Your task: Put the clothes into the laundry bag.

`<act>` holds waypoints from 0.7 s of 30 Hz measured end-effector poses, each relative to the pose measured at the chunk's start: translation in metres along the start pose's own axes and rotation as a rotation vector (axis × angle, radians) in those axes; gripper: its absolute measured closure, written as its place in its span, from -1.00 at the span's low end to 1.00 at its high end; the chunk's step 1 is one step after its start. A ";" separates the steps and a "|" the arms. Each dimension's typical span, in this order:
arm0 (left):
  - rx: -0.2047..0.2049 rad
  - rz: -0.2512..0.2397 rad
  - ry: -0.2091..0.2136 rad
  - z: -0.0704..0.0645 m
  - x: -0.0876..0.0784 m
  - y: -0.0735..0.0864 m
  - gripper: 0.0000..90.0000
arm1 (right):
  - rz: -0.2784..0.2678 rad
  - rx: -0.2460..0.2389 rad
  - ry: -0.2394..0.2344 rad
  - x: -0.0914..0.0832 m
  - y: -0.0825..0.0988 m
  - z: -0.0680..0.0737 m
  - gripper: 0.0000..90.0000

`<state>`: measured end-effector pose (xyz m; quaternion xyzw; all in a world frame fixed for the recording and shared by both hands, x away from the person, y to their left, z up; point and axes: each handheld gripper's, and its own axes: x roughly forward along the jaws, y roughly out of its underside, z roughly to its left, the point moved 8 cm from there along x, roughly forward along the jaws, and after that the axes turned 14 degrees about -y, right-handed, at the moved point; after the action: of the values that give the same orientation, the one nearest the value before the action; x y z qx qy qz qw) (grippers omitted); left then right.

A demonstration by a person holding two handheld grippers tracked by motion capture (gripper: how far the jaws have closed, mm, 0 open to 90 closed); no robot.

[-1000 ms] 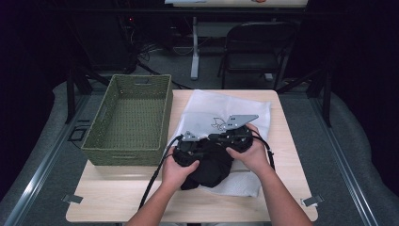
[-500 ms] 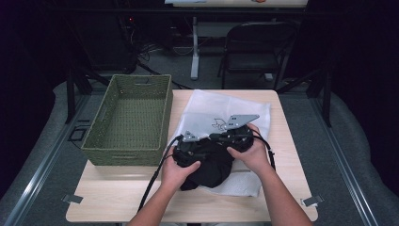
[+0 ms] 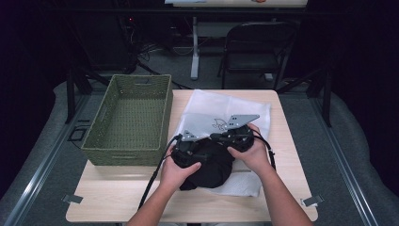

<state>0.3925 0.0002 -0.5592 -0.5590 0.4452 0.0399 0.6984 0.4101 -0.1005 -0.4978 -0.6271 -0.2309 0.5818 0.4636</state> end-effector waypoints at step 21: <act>0.073 0.058 0.042 -0.009 -0.030 0.026 -0.46 | 0.001 -0.003 0.005 -0.001 0.000 0.000 0.99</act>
<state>0.3551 0.0159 -0.5585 -0.5208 0.4768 0.0323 0.7074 0.4099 -0.1008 -0.4973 -0.6295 -0.2301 0.5800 0.4630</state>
